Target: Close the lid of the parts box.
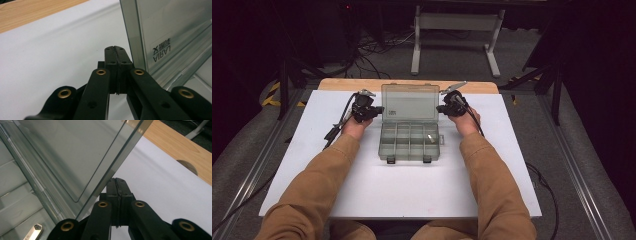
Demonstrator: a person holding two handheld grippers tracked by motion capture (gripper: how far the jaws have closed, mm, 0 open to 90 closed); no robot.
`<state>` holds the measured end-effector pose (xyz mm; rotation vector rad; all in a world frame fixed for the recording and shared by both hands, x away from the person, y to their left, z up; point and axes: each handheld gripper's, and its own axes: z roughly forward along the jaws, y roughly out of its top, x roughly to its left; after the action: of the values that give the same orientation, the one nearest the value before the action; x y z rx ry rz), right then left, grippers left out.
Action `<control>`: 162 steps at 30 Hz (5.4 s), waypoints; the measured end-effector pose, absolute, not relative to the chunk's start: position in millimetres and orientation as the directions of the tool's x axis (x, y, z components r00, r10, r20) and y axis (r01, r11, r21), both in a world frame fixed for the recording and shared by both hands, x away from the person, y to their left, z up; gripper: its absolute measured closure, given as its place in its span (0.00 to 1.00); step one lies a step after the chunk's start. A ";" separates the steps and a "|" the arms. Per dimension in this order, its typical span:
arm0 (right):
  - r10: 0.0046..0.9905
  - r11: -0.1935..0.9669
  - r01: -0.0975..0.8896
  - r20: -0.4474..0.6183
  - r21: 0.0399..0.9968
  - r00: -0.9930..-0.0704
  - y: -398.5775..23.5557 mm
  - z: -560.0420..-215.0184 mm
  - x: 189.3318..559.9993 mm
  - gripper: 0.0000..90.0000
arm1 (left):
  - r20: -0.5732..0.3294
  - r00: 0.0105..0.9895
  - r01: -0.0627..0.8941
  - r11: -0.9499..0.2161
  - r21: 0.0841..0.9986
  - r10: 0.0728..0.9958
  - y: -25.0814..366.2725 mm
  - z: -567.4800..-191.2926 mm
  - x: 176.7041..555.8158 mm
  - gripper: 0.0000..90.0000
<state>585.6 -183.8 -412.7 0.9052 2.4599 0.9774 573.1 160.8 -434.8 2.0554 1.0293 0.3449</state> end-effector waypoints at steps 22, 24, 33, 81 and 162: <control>0.627 0.557 0.389 -0.064 0.734 -0.776 -191.5 -397.3 573.5 1.00 | -0.087 0.696 0.514 -0.409 0.754 0.713 167.3 -423.5 567.3 1.00; 0.622 0.558 0.386 -0.062 0.734 -0.781 -191.7 -395.8 572.1 1.00 | -0.085 0.699 0.514 -0.416 0.750 0.710 168.6 -422.8 567.1 1.00; 0.596 0.570 0.368 -0.061 0.735 -0.801 -193.0 -392.1 568.1 1.00 | -0.091 0.719 0.505 -0.429 0.749 0.689 169.6 -420.4 565.0 1.00; 0.484 0.624 0.299 -0.057 0.722 -0.873 -198.6 -379.1 537.1 1.00 | -0.056 0.811 0.443 -0.549 0.709 0.582 173.8 -404.0 544.7 1.00; 0.386 0.692 0.273 -0.023 0.668 -0.922 -173.0 -394.6 453.9 1.00 | -0.048 0.890 0.380 -0.679 0.628 0.453 155.4 -397.4 463.4 1.00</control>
<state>453.9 -173.0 -394.6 0.5372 2.7386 1.0421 463.4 155.4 -397.4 2.3931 0.5955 0.1460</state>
